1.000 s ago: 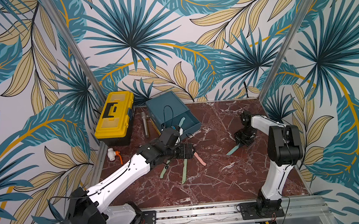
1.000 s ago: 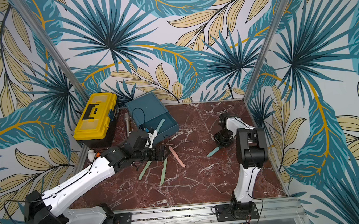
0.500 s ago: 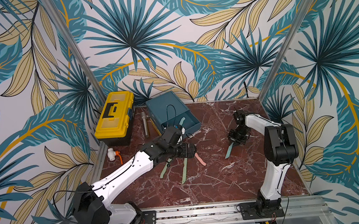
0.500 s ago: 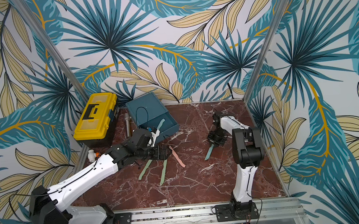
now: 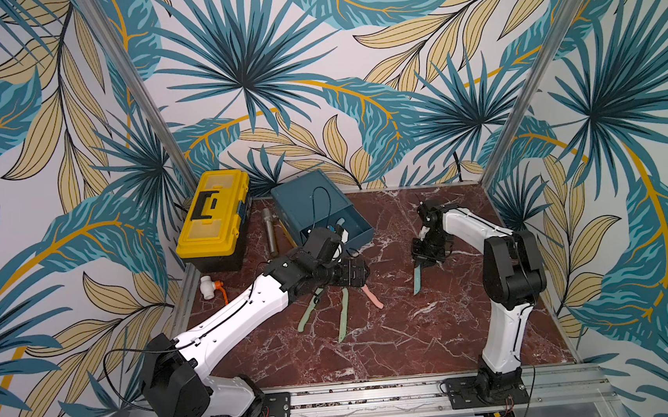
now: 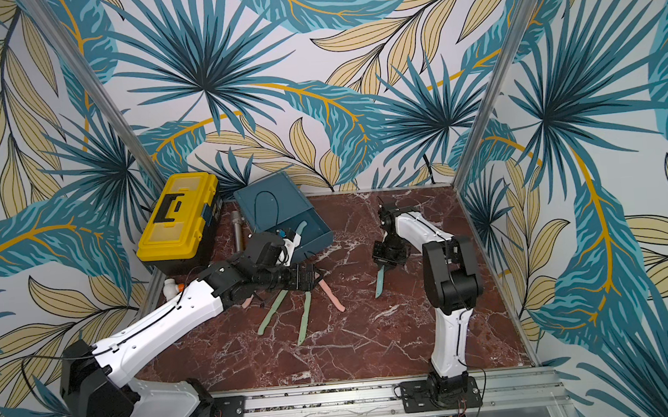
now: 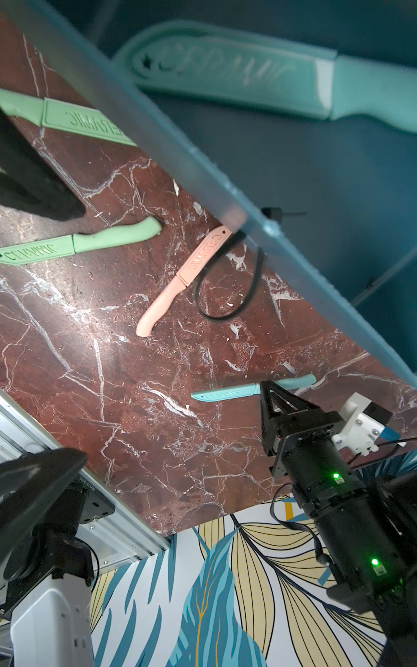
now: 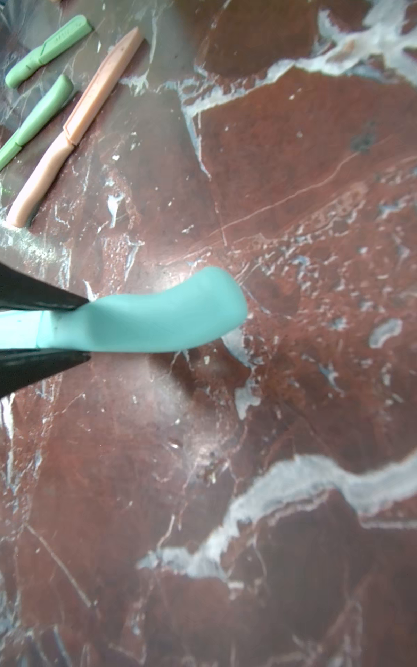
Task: Place the fruit knives into the drawer by color
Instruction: Pick up the fruit knife from the center of the board, then place the fruit knife in the drawer.
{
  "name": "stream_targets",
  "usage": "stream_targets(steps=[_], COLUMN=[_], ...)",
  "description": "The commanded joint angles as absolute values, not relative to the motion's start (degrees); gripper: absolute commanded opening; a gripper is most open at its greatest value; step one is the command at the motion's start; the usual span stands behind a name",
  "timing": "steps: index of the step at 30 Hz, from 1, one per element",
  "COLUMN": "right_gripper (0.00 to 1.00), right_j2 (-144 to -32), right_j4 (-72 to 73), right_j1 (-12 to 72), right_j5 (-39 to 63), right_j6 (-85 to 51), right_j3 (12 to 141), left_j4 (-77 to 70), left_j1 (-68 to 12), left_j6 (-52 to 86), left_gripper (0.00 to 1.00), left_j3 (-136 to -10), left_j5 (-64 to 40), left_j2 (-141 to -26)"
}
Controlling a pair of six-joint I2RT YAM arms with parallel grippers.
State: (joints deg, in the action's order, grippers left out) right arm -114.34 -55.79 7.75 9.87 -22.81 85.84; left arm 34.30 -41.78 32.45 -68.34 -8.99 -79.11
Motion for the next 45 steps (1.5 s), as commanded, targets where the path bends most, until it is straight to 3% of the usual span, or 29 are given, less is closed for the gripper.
stream_targets(steps=[1,11,21,27,35,42,45], right_gripper=[0.00,0.00,0.00,0.00,0.00,0.00,0.38], right_j2=[-110.62,-96.07,-85.17,-89.06,-103.07,-107.39,-108.64], right_j4=[-58.80,-55.66,-40.94,-30.83,-30.75,-31.55,-30.31], right_j1=[7.65,8.56,20.00,25.76,28.61,29.63,29.62], right_j5=[10.35,23.16,24.71,23.35,23.43,23.72,24.10], right_j6=[-22.44,-38.09,-66.21,-79.52,-81.24,-82.09,-81.42], right_j3=[86.04,83.16,84.28,89.02,103.06,104.77,105.34], left_j4=[35.36,40.53,44.90,45.44,46.76,46.85,46.85], left_j1=[-41.14,-36.25,-28.97,-24.76,-22.37,-21.28,-20.76], left_j6=[30.73,25.60,20.49,19.51,18.81,18.78,18.74], left_gripper=[1.00,1.00,1.00,1.00,1.00,1.00,1.00], left_j3=[-70.92,-78.28,-88.54,-92.59,-96.41,-95.56,-95.45], left_j5=[-8.92,-8.95,-10.76,-12.14,-13.41,-13.62,-13.61], left_j2=[-79.56,-80.31,-83.68,-85.14,-87.01,-86.31,-86.30])
